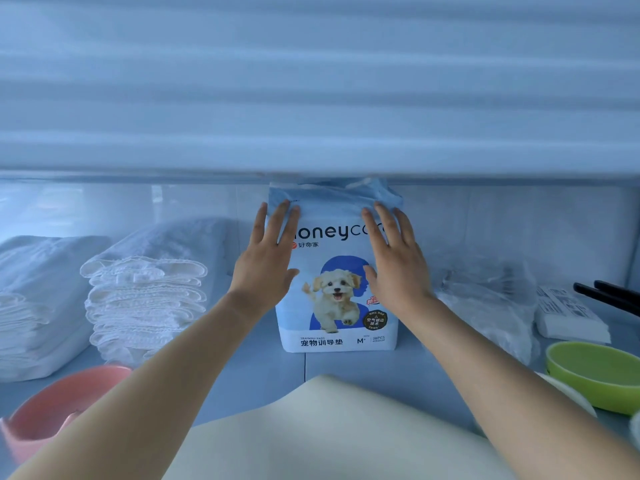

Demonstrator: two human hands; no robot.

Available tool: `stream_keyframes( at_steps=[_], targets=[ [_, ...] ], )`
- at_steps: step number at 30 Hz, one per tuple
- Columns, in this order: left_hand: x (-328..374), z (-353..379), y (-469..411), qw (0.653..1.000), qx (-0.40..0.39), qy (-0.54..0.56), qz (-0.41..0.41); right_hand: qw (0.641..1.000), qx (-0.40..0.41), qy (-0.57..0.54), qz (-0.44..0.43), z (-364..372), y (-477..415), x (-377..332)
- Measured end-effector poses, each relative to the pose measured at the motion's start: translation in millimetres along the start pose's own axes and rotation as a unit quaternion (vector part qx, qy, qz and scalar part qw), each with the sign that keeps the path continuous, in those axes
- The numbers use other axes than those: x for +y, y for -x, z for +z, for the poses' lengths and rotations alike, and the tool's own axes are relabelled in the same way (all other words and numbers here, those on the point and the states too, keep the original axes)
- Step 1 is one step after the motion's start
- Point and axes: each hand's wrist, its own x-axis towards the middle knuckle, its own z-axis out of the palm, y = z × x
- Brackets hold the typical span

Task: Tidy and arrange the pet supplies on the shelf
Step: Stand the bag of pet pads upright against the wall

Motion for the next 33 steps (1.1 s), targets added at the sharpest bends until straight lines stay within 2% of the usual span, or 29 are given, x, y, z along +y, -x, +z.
stream_keyframes(
  at_steps=[8, 14, 21, 24, 28, 33],
  targets=[
    [-7, 15, -20, 0.995, -0.061, -0.072, 0.013, 0.998, -0.065, 0.001, 0.018, 16, -18, 4],
    [-10, 17, -34, 0.977, -0.087, -0.188, 0.042, 0.996, -0.084, 0.02, -0.001, 15, -30, 16],
    [1, 24, -27, 0.994, -0.051, -0.098, 0.003, 0.996, -0.087, -0.008, -0.01, 14, -27, 15],
    [3, 29, -16, 0.995, -0.041, -0.091, 0.019, 0.996, -0.088, -0.018, -0.022, 16, -19, 14],
    [4, 35, -2, 0.993, -0.076, -0.078, 0.048, 0.992, -0.119, -0.007, -0.05, 24, -6, 9],
    [10, 32, 13, 0.989, -0.126, -0.066, 0.042, 0.986, -0.158, -0.035, -0.041, 20, 6, 2]
  ],
)
